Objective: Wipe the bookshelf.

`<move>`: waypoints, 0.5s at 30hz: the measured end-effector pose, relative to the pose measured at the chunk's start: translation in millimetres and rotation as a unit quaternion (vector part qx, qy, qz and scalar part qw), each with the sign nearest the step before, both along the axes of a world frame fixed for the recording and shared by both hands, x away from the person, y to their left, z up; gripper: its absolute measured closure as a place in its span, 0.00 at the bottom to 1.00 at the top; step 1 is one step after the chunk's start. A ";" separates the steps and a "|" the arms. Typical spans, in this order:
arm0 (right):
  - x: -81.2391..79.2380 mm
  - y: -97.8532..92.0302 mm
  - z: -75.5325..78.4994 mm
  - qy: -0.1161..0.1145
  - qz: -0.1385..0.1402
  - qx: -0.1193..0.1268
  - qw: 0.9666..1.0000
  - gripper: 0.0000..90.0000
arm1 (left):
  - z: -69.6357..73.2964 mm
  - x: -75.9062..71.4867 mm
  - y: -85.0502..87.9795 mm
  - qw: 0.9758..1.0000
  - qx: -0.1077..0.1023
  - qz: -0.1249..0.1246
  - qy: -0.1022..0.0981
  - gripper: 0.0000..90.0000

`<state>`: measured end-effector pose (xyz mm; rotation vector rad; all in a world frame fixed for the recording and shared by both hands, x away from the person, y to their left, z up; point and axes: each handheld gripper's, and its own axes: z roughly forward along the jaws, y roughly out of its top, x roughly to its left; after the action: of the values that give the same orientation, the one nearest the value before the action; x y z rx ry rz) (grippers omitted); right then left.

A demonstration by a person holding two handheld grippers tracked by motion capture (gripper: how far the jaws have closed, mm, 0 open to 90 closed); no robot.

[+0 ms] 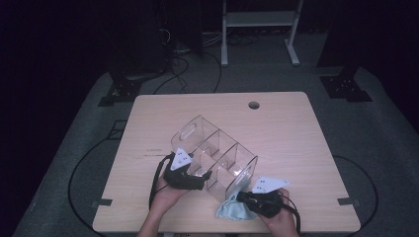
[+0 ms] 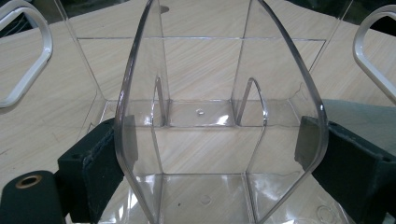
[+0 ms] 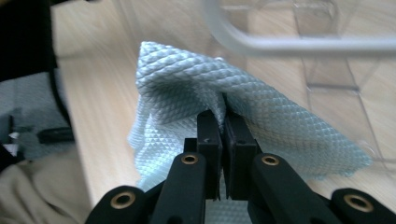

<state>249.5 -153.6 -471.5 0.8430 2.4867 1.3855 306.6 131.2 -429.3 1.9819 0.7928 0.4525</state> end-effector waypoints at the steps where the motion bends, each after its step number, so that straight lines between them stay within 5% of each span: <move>1: 1.7 -0.9 -2.0 0.000 -0.002 -0.002 1.000 0.96 | -0.1 0.0 0.3 1.000 0.000 -0.001 0.000 0.11; 15: 37.8 -37.5 -3.5 0.004 -0.094 0.006 0.996 0.96 | -0.4 0.8 -0.7 1.000 -0.001 0.004 -0.001 0.11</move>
<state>287.3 -191.1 -475.1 1.0562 2.3369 1.3370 307.4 130.5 -429.7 1.9780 0.7995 0.4575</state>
